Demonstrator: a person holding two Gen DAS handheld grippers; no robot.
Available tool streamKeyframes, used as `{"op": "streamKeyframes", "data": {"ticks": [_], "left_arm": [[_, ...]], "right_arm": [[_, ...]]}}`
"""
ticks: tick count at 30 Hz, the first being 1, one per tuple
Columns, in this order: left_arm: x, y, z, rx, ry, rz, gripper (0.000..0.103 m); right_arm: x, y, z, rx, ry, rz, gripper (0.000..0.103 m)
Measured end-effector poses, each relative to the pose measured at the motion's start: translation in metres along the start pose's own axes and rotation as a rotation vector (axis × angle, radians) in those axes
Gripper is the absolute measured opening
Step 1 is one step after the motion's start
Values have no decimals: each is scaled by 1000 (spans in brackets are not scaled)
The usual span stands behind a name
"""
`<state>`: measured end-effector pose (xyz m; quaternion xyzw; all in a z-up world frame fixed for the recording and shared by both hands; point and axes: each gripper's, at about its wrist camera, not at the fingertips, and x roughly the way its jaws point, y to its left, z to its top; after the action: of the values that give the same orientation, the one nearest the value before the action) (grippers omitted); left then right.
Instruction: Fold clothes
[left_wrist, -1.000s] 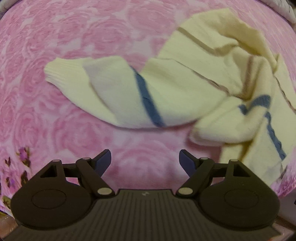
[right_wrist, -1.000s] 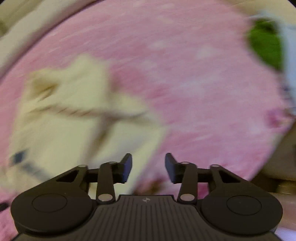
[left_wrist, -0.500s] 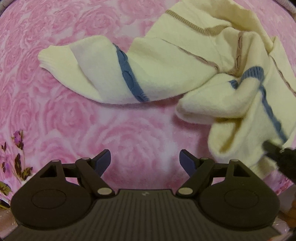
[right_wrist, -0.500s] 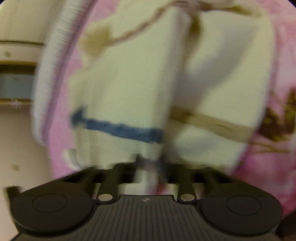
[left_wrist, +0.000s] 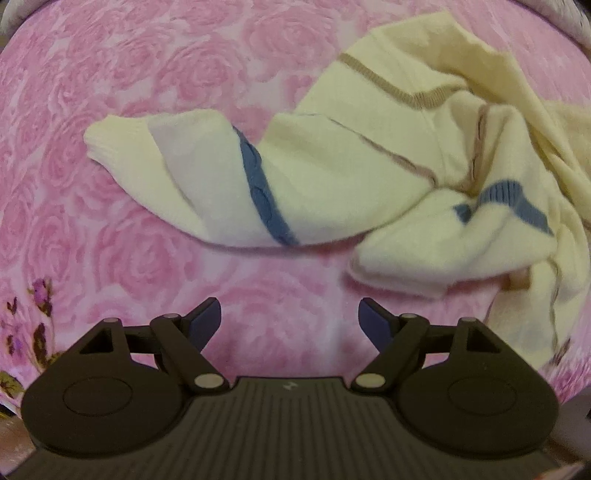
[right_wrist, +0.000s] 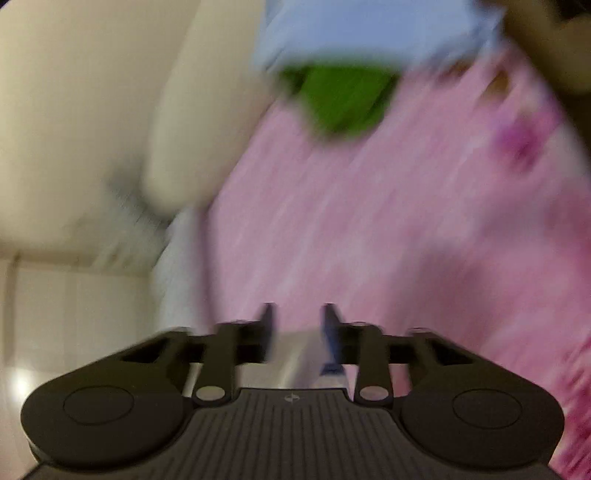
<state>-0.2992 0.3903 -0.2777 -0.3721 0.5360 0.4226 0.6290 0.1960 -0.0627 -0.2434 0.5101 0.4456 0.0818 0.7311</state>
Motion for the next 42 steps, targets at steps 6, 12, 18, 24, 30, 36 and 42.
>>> {"op": "streamKeyframes", "data": {"ticks": [6, 12, 18, 24, 30, 36, 42], "left_arm": [[14, 14, 9, -139, -4, -79, 81], [37, 51, 15, -437, -27, -215, 83], [79, 90, 11, -774, -54, -312, 81], [48, 111, 58, -599, -251, -313, 12], [7, 122, 121, -322, -430, -198, 28], [24, 90, 63, -168, -199, -295, 62], [9, 26, -24, 65, -112, -512, 65]], "right_arm": [[22, -22, -69, -475, 347, -290, 64], [42, -83, -154, -500, 626, -399, 63], [48, -83, -167, -554, 634, -395, 67], [60, -66, -187, -597, 679, -354, 67], [48, -77, -226, -669, 788, -330, 66], [40, -79, -253, -820, 783, -290, 47], [34, -50, -230, -822, 766, -168, 8]]}}
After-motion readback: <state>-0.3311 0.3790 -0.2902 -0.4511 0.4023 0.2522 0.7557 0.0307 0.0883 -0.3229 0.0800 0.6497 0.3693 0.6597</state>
